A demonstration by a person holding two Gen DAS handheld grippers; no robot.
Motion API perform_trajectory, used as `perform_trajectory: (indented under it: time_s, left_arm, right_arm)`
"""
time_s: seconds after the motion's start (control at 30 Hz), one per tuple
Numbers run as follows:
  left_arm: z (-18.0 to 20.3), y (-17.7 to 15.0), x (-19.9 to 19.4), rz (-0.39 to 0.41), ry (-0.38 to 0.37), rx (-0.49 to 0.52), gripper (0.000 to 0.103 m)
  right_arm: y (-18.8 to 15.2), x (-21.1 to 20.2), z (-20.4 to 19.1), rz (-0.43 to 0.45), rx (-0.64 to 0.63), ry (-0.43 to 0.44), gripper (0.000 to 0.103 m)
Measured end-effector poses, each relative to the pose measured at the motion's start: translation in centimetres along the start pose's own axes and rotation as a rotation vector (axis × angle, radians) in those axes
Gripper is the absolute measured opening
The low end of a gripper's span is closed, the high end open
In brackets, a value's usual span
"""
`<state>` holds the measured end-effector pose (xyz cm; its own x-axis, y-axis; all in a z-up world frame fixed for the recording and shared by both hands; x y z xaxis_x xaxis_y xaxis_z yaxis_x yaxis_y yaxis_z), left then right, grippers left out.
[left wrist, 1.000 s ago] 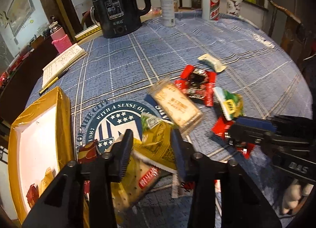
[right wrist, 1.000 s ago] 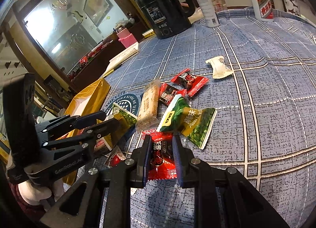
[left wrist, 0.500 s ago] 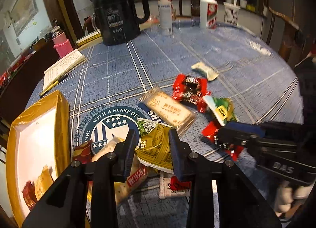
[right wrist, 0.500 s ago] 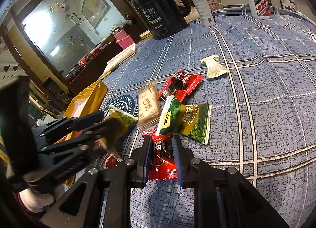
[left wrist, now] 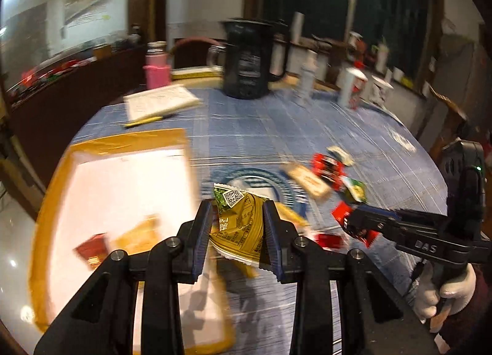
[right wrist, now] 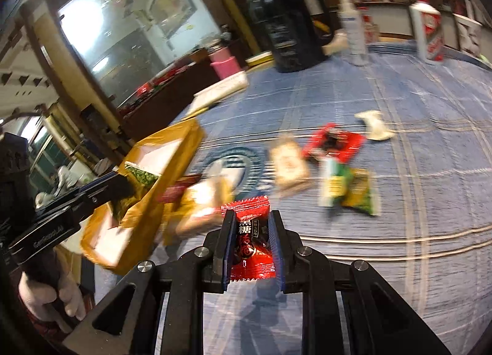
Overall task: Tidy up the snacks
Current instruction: 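Carry both packets over the white tray and open both tools, then grasp a white-and-red packet with the right tool while the left grasps a red candy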
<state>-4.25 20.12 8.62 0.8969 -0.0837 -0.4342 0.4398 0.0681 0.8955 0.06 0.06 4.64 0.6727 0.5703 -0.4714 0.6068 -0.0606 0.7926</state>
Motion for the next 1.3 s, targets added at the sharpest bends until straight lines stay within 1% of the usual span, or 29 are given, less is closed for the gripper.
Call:
perform_trajectory:
  time_s: [0.07, 0.23, 0.33, 0.43, 0.53, 0.6, 0.67, 0.7, 0.77, 0.83, 0.93, 0.97, 1.03, 1.2, 1.27, 1.3]
  left_arm:
    - [-2.9, -0.2, -0.4, 0.004, 0.045, -0.035, 0.031]
    - [-9.2, -1.0, -0.2, -0.019, 0.119, -0.134, 0.031]
    - [-12.3, -1.3, 0.4, -0.031, 0.147, -0.191, 0.031]
    - [-14.3, -1.6, 0.8, -0.043, 0.171, -0.231, 0.031]
    - [-15.9, -2.0, 1.1, -0.055, 0.174, -0.288, 0.032]
    - [-16.5, -2.2, 1.2, -0.054, 0.153, -0.325, 0.032]
    - [-16.5, -2.4, 1.1, -0.056, 0.130, -0.347, 0.032]
    - [-16.5, -2.4, 1.1, -0.056, 0.126, -0.349, 0.033]
    - [-16.3, -2.5, 0.8, -0.058, 0.119, -0.353, 0.036]
    - [-15.9, -2.5, 0.4, -0.056, 0.108, -0.359, 0.044]
    - [-14.8, -2.1, -0.2, -0.047, 0.090, -0.357, 0.048]
    - [-14.2, -2.0, -0.5, -0.043, 0.080, -0.353, 0.049]
    - [-13.0, -1.8, -1.1, -0.042, 0.069, -0.340, 0.058]
    - [-9.3, -1.5, -1.8, -0.041, 0.018, -0.293, 0.060]
    - [-7.4, -1.5, -1.6, -0.052, -0.011, -0.269, 0.060]
    - [-6.6, -1.5, -1.5, -0.057, -0.022, -0.260, 0.060]
  right_arm:
    - [0.0, 0.9, -2.1, -0.022, -0.013, 0.032, 0.022]
    - [-0.7, 3.8, -8.0, -0.091, -0.044, 0.116, 0.022]
    - [-1.3, 5.2, -10.8, -0.121, -0.072, 0.150, 0.022]
    - [-2.0, 6.7, -13.8, -0.149, -0.113, 0.176, 0.022]
    - [-2.9, 7.7, -15.6, -0.175, -0.137, 0.189, 0.022]
    - [-3.4, 8.4, -16.6, -0.186, -0.159, 0.184, 0.022]
    - [-3.9, 8.9, -17.0, -0.190, -0.168, 0.176, 0.025]
    - [-4.0, 9.0, -17.1, -0.192, -0.166, 0.175, 0.025]
    - [-4.0, 9.0, -17.0, -0.191, -0.157, 0.175, 0.026]
    - [-3.6, 8.6, -16.5, -0.183, -0.142, 0.176, 0.030]
    - [-2.7, 7.5, -15.0, -0.154, -0.107, 0.170, 0.035]
    - [-2.2, 7.0, -14.1, -0.141, -0.095, 0.162, 0.036]
    - [-1.5, 6.0, -12.3, -0.121, -0.079, 0.139, 0.040]
    - [-0.1, 3.1, -5.2, -0.072, -0.041, 0.021, 0.046]
    - [-0.2, 2.3, -2.4, -0.076, -0.025, -0.026, 0.048]
    - [-0.5, 2.1, -1.5, -0.084, -0.022, -0.041, 0.051]
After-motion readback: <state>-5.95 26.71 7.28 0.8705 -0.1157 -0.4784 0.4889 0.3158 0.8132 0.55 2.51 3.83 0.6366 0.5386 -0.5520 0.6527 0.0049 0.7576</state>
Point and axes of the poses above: each gripper's, at about its wrist camera, not at the fingertips, and x roughly the way its jaws point, z to its right, y to its top, the point moved 4 cm from there along x, roughly the way its jaws point, and after that the axes turned 13 degrees about z, right-handed, at the moved point
